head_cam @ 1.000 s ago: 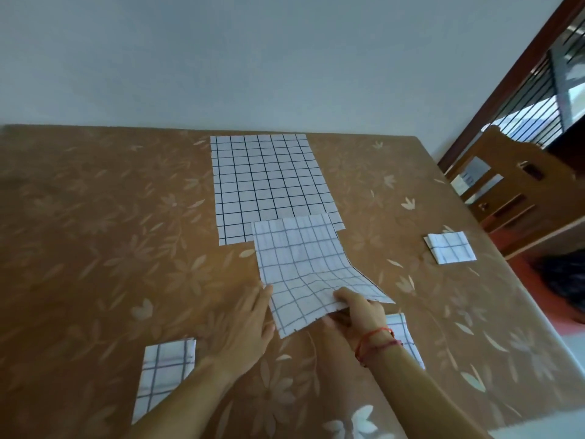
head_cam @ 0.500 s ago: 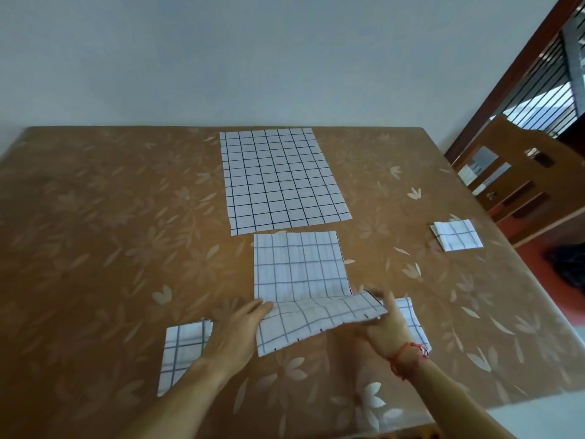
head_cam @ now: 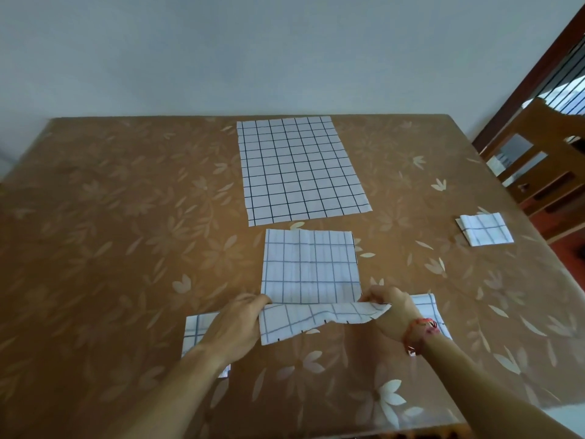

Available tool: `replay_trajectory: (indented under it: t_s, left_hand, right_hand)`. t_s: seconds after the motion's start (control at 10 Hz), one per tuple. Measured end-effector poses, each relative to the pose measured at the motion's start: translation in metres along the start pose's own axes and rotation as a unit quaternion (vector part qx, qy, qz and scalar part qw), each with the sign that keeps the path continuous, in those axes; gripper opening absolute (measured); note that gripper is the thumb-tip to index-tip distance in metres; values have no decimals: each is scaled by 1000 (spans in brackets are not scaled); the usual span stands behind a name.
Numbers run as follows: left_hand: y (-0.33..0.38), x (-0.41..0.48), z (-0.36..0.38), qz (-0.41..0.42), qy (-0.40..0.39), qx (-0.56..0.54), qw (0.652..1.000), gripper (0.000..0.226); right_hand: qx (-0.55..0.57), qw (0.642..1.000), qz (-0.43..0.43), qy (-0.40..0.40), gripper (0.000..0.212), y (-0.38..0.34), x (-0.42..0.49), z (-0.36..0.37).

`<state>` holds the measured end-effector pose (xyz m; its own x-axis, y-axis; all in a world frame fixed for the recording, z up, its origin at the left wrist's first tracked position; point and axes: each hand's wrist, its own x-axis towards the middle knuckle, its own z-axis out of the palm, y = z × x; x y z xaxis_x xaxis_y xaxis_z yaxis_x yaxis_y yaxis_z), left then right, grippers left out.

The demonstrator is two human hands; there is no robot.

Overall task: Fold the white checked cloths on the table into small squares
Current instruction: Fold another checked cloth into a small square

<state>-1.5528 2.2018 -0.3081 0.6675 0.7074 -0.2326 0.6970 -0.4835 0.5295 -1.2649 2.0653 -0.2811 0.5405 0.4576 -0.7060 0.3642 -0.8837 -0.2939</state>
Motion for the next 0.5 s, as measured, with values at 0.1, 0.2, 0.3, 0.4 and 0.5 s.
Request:
replay_trajectory:
  t_s: [0.1, 0.2, 0.3, 0.4, 0.5]
  left_hand:
    - [-4, 14, -4, -7, 0, 1, 1000, 10]
    - [-9, 33, -9, -56, -3, -39, 998, 16]
    - [-17, 53, -10, -75, 35, -43, 996, 27]
    - [-21, 69, -9, -102, 49, -85, 990, 29]
    - [-24, 75, -7, -123, 57, -116, 984, 15]
  right_hand:
    - [-10, 1000, 6, -11, 39, -19, 16, 2]
    - [-6, 984, -162, 76, 20, -47, 29, 2]
    - [44, 975, -194, 100, 21, -57, 55, 4]
    - [77, 976, -180, 96, 8, -62, 78, 7]
    - [66, 978, -165, 110, 11, -72, 92, 9]
